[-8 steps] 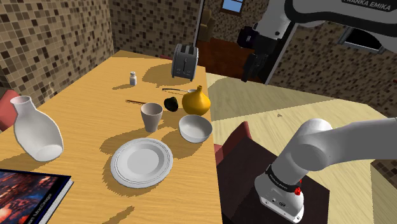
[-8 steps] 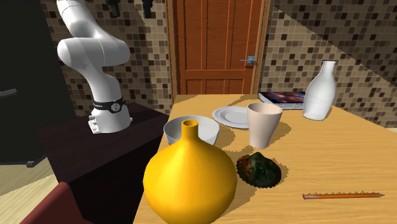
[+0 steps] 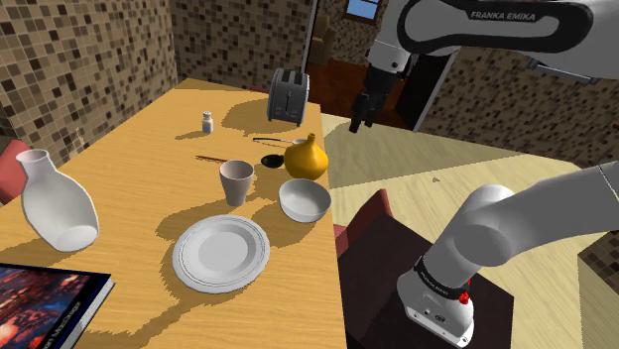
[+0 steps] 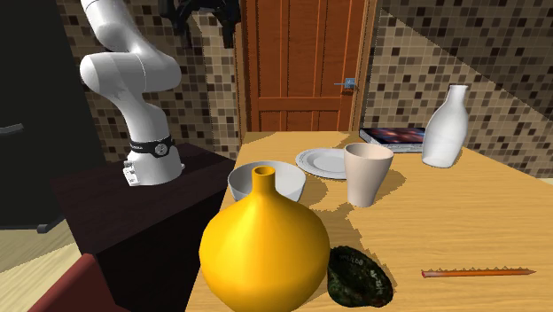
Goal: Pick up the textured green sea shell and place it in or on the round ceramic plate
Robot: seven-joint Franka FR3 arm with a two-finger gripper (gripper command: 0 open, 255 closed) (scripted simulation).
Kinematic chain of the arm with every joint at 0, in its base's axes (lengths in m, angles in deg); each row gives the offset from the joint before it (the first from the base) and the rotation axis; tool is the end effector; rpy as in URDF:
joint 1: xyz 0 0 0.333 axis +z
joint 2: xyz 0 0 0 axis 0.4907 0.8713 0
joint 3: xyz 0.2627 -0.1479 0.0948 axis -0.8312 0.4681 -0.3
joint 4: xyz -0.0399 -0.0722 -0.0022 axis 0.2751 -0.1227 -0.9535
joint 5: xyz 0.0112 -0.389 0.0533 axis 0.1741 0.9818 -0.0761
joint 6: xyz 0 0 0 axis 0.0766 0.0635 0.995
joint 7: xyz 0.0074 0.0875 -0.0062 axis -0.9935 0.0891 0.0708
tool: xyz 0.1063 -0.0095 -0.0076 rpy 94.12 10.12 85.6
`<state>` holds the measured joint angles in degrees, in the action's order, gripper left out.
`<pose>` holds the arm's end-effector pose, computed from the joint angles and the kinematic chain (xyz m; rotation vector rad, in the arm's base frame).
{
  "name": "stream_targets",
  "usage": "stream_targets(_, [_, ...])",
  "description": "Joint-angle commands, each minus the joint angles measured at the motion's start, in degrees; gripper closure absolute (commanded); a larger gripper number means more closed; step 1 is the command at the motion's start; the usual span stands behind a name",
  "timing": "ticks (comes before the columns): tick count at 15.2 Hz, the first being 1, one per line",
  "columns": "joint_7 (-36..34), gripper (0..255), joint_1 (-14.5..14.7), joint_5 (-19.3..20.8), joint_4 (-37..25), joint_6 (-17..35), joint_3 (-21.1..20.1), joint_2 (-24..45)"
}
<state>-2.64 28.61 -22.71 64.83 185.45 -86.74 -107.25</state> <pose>0.3689 -0.0140 0.5452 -3.0906 -0.0265 -0.0110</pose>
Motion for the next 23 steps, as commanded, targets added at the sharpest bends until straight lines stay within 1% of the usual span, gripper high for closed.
stream_targets(1, [0.14,0,0.18,0.1,-0.16,3.71,-0.21,3.84])
stream_targets(6, [0.37,0,0.54,0.43,-3.21,11.02,-0.66,14.29])
stream_targets(12, [0.41,0,0.87,1.07,-9.38,17.8,-1.16,27.38])
stream_targets(18, [0.21,0,1.21,2.04,-18.24,22.15,-1.5,40.71])
stream_targets(23, [-0.02,0,1.58,2.99,-27.75,23.79,-1.62,52.0])
